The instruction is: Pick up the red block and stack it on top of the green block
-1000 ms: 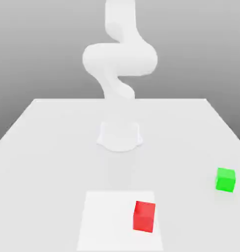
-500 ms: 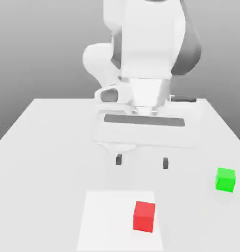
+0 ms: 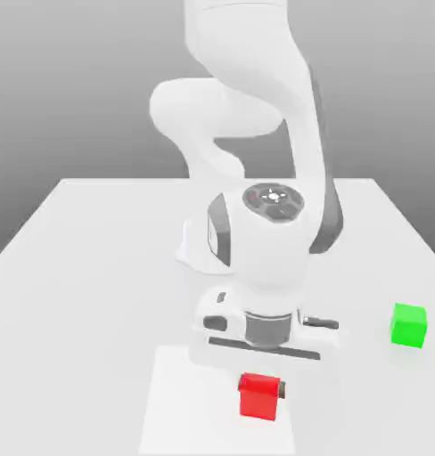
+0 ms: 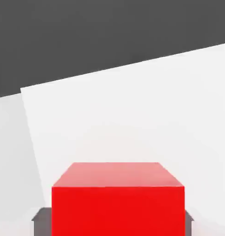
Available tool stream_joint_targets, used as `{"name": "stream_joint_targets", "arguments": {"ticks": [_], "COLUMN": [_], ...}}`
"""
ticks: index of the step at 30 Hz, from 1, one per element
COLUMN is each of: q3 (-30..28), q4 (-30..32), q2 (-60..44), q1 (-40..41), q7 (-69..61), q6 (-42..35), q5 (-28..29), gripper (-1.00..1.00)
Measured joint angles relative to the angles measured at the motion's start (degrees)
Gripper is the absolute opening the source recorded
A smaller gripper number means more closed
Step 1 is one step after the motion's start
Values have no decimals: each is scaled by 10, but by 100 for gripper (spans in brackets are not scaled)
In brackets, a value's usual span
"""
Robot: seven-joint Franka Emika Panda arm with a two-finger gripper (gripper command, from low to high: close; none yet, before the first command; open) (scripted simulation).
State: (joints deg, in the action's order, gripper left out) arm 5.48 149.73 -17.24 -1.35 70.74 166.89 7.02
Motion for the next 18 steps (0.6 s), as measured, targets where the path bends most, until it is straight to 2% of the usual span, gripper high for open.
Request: {"name": "stream_joint_targets", "arguments": {"ticks": [2, 8, 18], "q3": [0, 32, 163], "q4": [0, 16, 27], "q2": [-1, 104, 174], "q1": [0, 8, -226], "q7": [1, -30, 12], "q6": [1, -87, -144], "q5": [1, -45, -78], "gripper": [-100, -100, -100]}}
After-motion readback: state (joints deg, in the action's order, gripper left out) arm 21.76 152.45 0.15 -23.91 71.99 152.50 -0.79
